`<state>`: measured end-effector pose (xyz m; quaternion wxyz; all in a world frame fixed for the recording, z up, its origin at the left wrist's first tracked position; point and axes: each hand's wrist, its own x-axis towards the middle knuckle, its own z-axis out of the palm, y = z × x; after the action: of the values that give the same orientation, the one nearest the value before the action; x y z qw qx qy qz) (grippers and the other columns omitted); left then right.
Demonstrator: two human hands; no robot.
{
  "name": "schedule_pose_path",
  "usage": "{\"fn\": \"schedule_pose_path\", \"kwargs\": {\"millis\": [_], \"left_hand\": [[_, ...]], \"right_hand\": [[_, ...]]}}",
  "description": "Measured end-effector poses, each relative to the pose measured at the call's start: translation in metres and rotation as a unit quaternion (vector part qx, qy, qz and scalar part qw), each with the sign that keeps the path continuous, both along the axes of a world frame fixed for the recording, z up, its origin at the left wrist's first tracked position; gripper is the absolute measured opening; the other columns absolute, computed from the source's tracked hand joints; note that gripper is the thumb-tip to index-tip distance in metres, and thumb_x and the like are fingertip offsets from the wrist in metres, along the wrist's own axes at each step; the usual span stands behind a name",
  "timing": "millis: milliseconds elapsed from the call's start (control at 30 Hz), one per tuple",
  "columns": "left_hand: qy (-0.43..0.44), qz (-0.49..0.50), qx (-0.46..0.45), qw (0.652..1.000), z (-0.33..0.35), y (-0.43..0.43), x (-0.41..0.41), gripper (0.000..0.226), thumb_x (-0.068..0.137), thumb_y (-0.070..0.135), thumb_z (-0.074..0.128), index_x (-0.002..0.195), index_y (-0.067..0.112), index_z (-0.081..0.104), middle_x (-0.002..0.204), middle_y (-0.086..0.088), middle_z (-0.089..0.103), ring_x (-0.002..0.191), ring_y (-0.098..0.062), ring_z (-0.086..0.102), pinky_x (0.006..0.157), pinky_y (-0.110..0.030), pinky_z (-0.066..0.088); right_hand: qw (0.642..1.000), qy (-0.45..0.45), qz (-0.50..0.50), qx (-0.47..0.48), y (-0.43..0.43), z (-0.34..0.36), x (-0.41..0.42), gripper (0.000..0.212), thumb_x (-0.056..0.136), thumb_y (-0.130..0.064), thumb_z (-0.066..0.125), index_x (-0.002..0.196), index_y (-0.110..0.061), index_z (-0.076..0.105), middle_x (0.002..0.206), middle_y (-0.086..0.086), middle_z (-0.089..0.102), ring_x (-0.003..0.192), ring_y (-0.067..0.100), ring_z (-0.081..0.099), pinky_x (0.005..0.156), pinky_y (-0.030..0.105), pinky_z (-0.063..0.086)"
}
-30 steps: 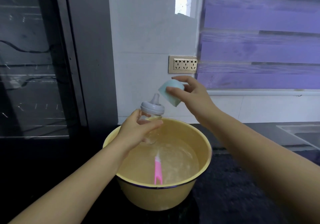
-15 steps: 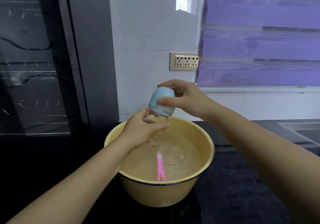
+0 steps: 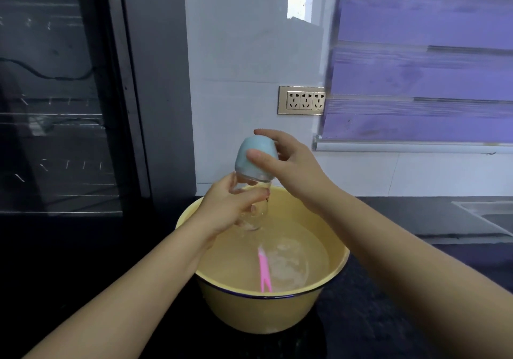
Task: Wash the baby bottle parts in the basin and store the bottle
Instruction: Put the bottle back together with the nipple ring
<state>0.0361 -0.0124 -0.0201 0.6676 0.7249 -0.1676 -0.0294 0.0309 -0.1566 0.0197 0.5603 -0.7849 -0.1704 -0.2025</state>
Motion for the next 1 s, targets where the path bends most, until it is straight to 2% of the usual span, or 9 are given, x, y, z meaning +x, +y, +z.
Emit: {"fn": "schedule_pose_path", "kwargs": {"millis": [100, 267, 433, 567, 667, 733, 767, 900, 1000], "left_hand": [[0.015, -0.03, -0.04, 0.999, 0.004, 0.001, -0.003, 0.041, 0.072, 0.033, 0.074, 0.108, 0.019, 0.064, 0.095, 0.001, 0.068, 0.077, -0.012, 0.068, 0.06, -0.03, 0.055], [0.009, -0.076, -0.035, 0.996, 0.004, 0.014, -0.004, 0.069, 0.057, 0.043, 0.073, 0.119, 0.018, 0.059, 0.102, 0.0, 0.07, 0.092, -0.018, 0.07, 0.071, -0.036, 0.056], [-0.136, 0.035, 0.179, 0.974, 0.016, 0.043, 0.005, 0.062, 0.069, 0.06, 0.067, 0.115, 0.02, 0.054, 0.111, 0.005, 0.064, 0.098, -0.009, 0.063, 0.076, -0.03, 0.054], [-0.344, 0.071, 0.401, 0.846, 0.032, 0.076, 0.002, 0.069, 0.072, 0.076, 0.031, 0.104, 0.023, 0.063, 0.096, 0.013, 0.063, 0.089, -0.003, 0.058, 0.077, -0.023, 0.048], [-0.525, 0.119, 0.537, 0.65, 0.04, 0.093, 0.006, 0.05, 0.087, 0.053, 0.033, 0.068, 0.019, 0.066, 0.065, 0.006, 0.06, 0.062, -0.016, 0.057, 0.054, -0.031, 0.047], [-0.577, 0.149, 0.613, 0.518, 0.039, 0.099, 0.012, 0.043, 0.086, 0.033, 0.045, 0.049, 0.015, 0.06, 0.048, 0.001, 0.054, 0.049, -0.023, 0.053, 0.051, -0.032, 0.043], [-0.584, 0.162, 0.634, 0.48, 0.037, 0.102, 0.014, 0.039, 0.081, 0.027, 0.054, 0.044, 0.015, 0.057, 0.044, 0.001, 0.05, 0.046, -0.023, 0.05, 0.052, -0.031, 0.04], [-0.552, 0.155, 0.702, 0.422, 0.031, 0.111, 0.02, 0.032, 0.055, 0.016, 0.078, 0.037, 0.015, 0.051, 0.039, 0.001, 0.042, 0.045, -0.019, 0.042, 0.06, -0.031, 0.025], [-0.505, 0.122, 0.751, 0.408, 0.03, 0.107, 0.016, 0.02, 0.075, 0.026, 0.066, 0.058, 0.015, 0.064, 0.058, 0.001, 0.051, 0.064, -0.021, 0.048, 0.068, -0.033, 0.033]], "right_hand": [[0.99, 0.069, 0.092, 0.087, -0.002, -0.009, 0.001, 0.066, 0.072, -0.043, 0.074, 0.131, -0.024, 0.049, 0.115, 0.01, 0.065, 0.102, 0.022, 0.065, 0.087, 0.031, 0.051], [0.98, 0.082, 0.16, 0.079, 0.007, -0.023, -0.003, 0.025, 0.077, -0.027, 0.066, 0.1, -0.019, 0.065, 0.09, -0.007, 0.072, 0.088, 0.007, 0.066, 0.076, 0.021, 0.049], [0.988, 0.062, 0.07, 0.121, 0.025, -0.019, -0.005, 0.059, 0.061, -0.035, 0.078, 0.111, -0.01, 0.058, 0.096, 0.002, 0.073, 0.087, 0.011, 0.069, 0.08, 0.03, 0.052], [0.987, 0.057, -0.006, 0.147, 0.036, -0.02, -0.006, 0.062, 0.053, -0.04, 0.08, 0.105, -0.016, 0.056, 0.094, 0.001, 0.068, 0.081, 0.011, 0.065, 0.075, 0.029, 0.052], [0.989, 0.062, -0.025, 0.131, 0.042, -0.021, -0.009, 0.062, 0.057, -0.039, 0.085, 0.107, -0.017, 0.053, 0.098, -0.001, 0.065, 0.086, 0.01, 0.064, 0.075, 0.028, 0.052], [0.992, 0.061, -0.03, 0.109, 0.048, -0.021, -0.012, 0.056, 0.064, -0.035, 0.084, 0.107, -0.02, 0.051, 0.098, -0.004, 0.063, 0.086, 0.007, 0.062, 0.075, 0.026, 0.051], [0.992, 0.06, -0.035, 0.101, 0.052, -0.022, -0.014, 0.055, 0.065, -0.034, 0.083, 0.106, -0.021, 0.05, 0.098, -0.006, 0.063, 0.086, 0.006, 0.062, 0.076, 0.026, 0.051], [0.994, 0.054, -0.048, 0.086, 0.064, -0.024, -0.018, 0.055, 0.064, -0.036, 0.083, 0.105, -0.021, 0.05, 0.097, -0.007, 0.062, 0.089, 0.007, 0.061, 0.081, 0.029, 0.053], [0.994, 0.047, -0.056, 0.078, 0.065, -0.027, -0.018, 0.055, 0.062, -0.039, 0.083, 0.103, -0.021, 0.052, 0.098, -0.003, 0.063, 0.089, 0.011, 0.062, 0.08, 0.033, 0.053]]}}
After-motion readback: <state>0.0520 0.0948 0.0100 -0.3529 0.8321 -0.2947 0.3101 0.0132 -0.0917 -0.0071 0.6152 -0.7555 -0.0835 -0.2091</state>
